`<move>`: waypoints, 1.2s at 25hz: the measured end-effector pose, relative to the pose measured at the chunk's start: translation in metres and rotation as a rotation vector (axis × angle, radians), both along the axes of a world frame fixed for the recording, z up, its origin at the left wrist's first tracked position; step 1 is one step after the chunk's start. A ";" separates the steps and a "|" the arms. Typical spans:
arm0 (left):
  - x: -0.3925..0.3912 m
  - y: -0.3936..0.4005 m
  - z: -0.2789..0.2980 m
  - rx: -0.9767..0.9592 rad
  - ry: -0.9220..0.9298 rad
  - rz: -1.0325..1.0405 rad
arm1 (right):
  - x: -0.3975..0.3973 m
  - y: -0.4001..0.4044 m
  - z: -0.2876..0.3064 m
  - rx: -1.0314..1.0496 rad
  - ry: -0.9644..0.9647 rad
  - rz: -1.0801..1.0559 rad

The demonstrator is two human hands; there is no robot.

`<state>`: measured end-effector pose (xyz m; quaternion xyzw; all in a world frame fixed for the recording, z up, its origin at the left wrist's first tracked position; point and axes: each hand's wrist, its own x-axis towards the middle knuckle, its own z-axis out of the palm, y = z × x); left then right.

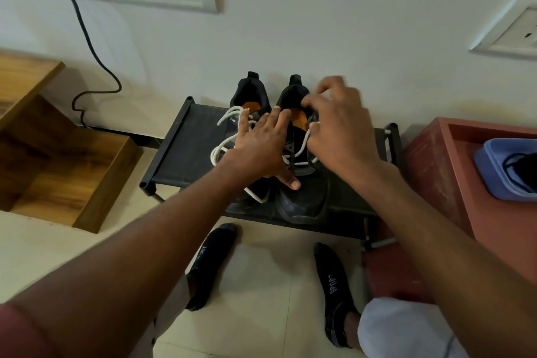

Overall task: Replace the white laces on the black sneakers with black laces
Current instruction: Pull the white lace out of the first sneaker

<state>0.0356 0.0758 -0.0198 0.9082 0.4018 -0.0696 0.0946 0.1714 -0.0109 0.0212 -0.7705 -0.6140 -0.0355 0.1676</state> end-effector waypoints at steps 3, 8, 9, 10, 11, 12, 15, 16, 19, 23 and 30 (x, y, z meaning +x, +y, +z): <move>-0.001 0.000 -0.001 -0.003 -0.005 0.001 | 0.002 0.008 -0.020 -0.337 -0.070 0.120; 0.001 -0.001 -0.002 -0.021 -0.010 0.016 | 0.001 0.011 -0.023 0.045 0.146 -0.086; 0.001 -0.001 -0.002 -0.021 -0.007 0.020 | 0.003 0.011 -0.015 0.220 0.236 -0.181; 0.000 0.000 -0.001 -0.023 -0.003 0.021 | 0.007 0.009 -0.006 0.391 0.301 -0.243; 0.001 0.000 -0.001 -0.026 0.001 0.020 | 0.010 0.006 0.002 0.504 0.301 -0.265; 0.001 0.001 -0.001 -0.025 0.003 0.018 | 0.010 0.003 0.008 0.535 0.254 -0.247; 0.001 0.000 -0.002 -0.013 0.002 0.010 | 0.004 0.001 0.003 0.223 -0.019 -0.049; 0.001 0.000 -0.003 -0.011 -0.005 0.009 | 0.001 0.004 -0.004 0.068 -0.090 0.017; 0.000 0.001 -0.002 -0.017 0.010 0.008 | 0.001 0.010 -0.021 -0.206 -0.056 0.074; 0.000 0.000 -0.001 -0.021 0.005 0.018 | 0.004 0.007 -0.028 -0.260 0.019 0.047; 0.000 -0.003 -0.003 -0.033 -0.013 0.040 | 0.001 0.009 -0.019 -0.089 0.114 -0.118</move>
